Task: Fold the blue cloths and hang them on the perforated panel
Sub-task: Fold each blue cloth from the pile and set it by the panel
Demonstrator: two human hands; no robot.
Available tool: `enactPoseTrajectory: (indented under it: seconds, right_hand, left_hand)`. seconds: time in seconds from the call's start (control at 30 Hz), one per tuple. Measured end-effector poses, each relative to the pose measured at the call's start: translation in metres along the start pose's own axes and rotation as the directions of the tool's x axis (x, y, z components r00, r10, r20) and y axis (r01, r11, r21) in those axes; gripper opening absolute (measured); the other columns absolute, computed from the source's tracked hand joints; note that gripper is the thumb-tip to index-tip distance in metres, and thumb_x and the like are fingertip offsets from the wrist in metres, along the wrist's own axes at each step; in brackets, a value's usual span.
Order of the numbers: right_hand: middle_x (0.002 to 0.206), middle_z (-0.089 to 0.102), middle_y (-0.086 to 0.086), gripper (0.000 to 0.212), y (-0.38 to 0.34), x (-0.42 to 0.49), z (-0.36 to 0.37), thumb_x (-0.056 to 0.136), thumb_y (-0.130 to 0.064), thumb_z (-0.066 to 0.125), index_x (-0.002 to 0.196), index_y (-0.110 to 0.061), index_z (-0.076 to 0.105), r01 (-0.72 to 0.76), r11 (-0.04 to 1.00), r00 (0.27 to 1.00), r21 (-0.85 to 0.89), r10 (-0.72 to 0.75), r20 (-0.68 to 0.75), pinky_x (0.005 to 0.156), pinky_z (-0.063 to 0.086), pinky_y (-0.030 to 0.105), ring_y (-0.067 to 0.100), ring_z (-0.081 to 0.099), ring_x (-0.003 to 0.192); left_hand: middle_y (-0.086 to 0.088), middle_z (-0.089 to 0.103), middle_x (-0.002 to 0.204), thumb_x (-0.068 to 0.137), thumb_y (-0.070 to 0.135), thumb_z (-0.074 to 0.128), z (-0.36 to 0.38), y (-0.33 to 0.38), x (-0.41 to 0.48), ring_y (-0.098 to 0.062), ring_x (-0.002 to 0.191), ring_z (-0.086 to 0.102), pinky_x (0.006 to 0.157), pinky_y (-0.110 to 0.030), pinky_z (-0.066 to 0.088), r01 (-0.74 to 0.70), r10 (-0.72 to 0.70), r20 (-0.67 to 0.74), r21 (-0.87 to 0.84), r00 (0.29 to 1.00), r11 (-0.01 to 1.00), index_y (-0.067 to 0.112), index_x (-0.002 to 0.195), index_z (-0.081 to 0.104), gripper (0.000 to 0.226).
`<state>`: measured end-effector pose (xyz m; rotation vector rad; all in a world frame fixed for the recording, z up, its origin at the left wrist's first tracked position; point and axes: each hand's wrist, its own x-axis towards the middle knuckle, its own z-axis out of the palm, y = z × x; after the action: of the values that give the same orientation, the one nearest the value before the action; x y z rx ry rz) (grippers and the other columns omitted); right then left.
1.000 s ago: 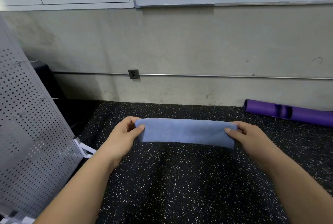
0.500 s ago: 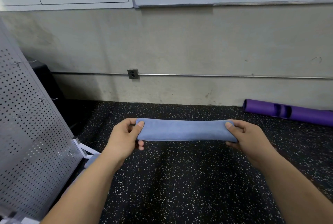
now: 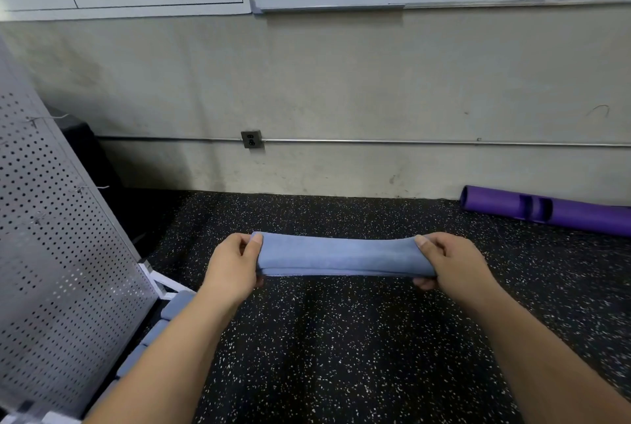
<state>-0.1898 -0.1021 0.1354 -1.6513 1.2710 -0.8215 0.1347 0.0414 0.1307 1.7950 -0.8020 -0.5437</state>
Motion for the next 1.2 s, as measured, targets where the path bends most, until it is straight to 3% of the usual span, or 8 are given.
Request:
enactPoseTrajectory:
  seconds: [0.3, 0.47, 0.6, 0.67, 0.77, 1.03, 1.13, 1.2]
  right_hand:
    - [0.073, 0.076, 0.008, 0.024, -0.006, -0.002, 0.005, 0.110, -0.039, 0.055, 0.108, -0.020, 0.070, 0.039, 0.996, 0.996, -0.086, -0.045, -0.072, 0.059, 0.061, 0.037, 0.025, 0.075, 0.055]
    - [0.082, 0.074, 0.001, 0.022, -0.012, -0.008, 0.006, 0.110, -0.039, 0.052, 0.107, -0.028, 0.070, 0.104, 0.985, 0.988, -0.137, -0.118, -0.099, 0.055, 0.058, 0.032, 0.020, 0.072, 0.051]
    - [0.088, 0.074, -0.013, 0.018, -0.018, -0.017, 0.006, 0.109, -0.044, 0.052, 0.108, -0.038, 0.069, 0.262, 0.930, 0.958, -0.259, -0.284, -0.051, 0.064, 0.054, 0.030, 0.007, 0.071, 0.063]
    - [0.087, 0.073, -0.019, 0.017, -0.021, -0.021, 0.008, 0.107, -0.045, 0.053, 0.110, -0.040, 0.069, 0.349, 0.877, 0.932, -0.331, -0.363, 0.022, 0.072, 0.052, 0.026, -0.002, 0.068, 0.081]
    - [0.088, 0.073, -0.021, 0.015, -0.025, -0.025, 0.015, 0.106, -0.048, 0.054, 0.112, -0.043, 0.067, 0.435, 0.817, 0.900, -0.378, -0.411, 0.147, 0.072, 0.048, 0.021, -0.006, 0.065, 0.086]
    - [0.093, 0.073, -0.017, 0.027, -0.024, -0.025, 0.031, 0.105, -0.056, 0.052, 0.120, -0.039, 0.067, 0.560, 0.672, 0.828, -0.484, -0.446, 0.339, 0.080, 0.053, 0.030, 0.002, 0.066, 0.086]
    - [0.087, 0.070, -0.018, 0.028, -0.025, -0.027, 0.035, 0.104, -0.058, 0.054, 0.118, -0.039, 0.067, 0.587, 0.661, 0.809, -0.467, -0.454, 0.374, 0.071, 0.048, 0.023, -0.002, 0.063, 0.079]
    - [0.083, 0.070, -0.018, 0.026, -0.028, -0.031, 0.038, 0.103, -0.057, 0.057, 0.115, -0.037, 0.069, 0.605, 0.682, 0.792, -0.411, -0.459, 0.403, 0.068, 0.047, 0.021, -0.001, 0.064, 0.078]
  left_hand:
    - [-0.002, 0.068, 0.093, 0.112, 0.036, 0.050, 0.004, -0.002, 0.000, -0.018, 0.067, 0.066, 0.061, -0.035, 0.051, -0.057, 0.065, -0.146, 0.059, 0.987, 0.997, 0.017, 0.108, 0.064, 0.025]
    - [-0.001, 0.070, 0.099, 0.108, 0.039, 0.060, -0.002, -0.010, 0.004, -0.024, 0.080, 0.068, 0.072, -0.056, 0.063, -0.119, 0.112, -0.167, -0.034, 0.980, 0.992, 0.030, 0.105, 0.068, 0.013]
    - [-0.002, 0.073, 0.108, 0.108, 0.037, 0.057, -0.004, -0.035, 0.009, -0.023, 0.090, 0.070, 0.081, -0.048, 0.062, -0.081, 0.053, 0.099, 0.303, 0.994, 0.950, 0.027, 0.111, 0.067, 0.014]
    - [-0.003, 0.073, 0.120, 0.110, 0.037, 0.052, -0.001, -0.045, 0.007, -0.020, 0.100, 0.066, 0.090, -0.038, 0.055, -0.098, -0.054, 0.242, 0.571, 0.969, 0.815, 0.024, 0.123, 0.066, 0.023]
    - [-0.002, 0.071, 0.130, 0.109, 0.046, 0.051, 0.010, -0.045, -0.003, -0.022, 0.109, 0.065, 0.094, -0.036, 0.053, -0.156, -0.135, 0.334, 0.714, 0.933, 0.683, 0.028, 0.133, 0.061, 0.032]
    - [0.010, 0.044, 0.159, 0.098, 0.064, 0.062, 0.046, -0.010, -0.038, -0.014, 0.145, 0.045, 0.122, -0.041, 0.039, -0.452, 0.131, 0.582, 0.451, 0.803, 0.769, 0.040, 0.157, 0.038, 0.067]
    - [0.017, 0.038, 0.166, 0.087, 0.062, 0.079, 0.055, 0.003, -0.051, -0.003, 0.151, 0.037, 0.127, -0.034, 0.032, -0.415, 0.201, 0.654, 0.188, 0.729, 0.890, 0.037, 0.163, 0.033, 0.092]
    - [0.016, 0.052, 0.157, 0.083, 0.046, 0.089, 0.065, 0.010, -0.061, -0.003, 0.145, 0.048, 0.122, -0.035, 0.040, -0.317, 0.245, 0.688, -0.022, 0.683, 0.948, 0.034, 0.160, 0.040, 0.092]
